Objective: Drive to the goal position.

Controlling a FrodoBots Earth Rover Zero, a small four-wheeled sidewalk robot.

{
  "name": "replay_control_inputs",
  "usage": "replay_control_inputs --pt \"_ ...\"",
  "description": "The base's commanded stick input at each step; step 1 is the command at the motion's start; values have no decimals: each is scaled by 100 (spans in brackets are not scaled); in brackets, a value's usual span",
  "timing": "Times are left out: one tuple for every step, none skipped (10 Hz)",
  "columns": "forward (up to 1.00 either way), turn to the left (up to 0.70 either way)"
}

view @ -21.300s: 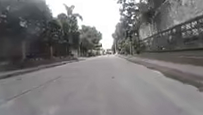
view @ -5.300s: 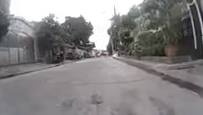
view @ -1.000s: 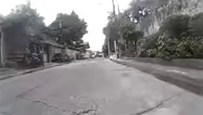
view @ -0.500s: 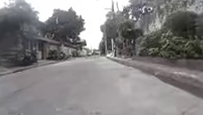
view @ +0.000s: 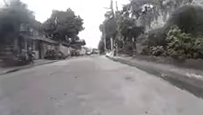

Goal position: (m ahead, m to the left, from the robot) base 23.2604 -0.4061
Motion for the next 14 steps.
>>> replay_control_inputs --pt "85 0" --pt "85 0" --pt "85 0" --pt "85 0" --pt "85 0" --pt "85 0" --pt "85 0" --pt "85 0" --pt "85 0" --pt "85 0" --pt "85 0" --pt "85 0" --pt "85 0" --pt "85 0"
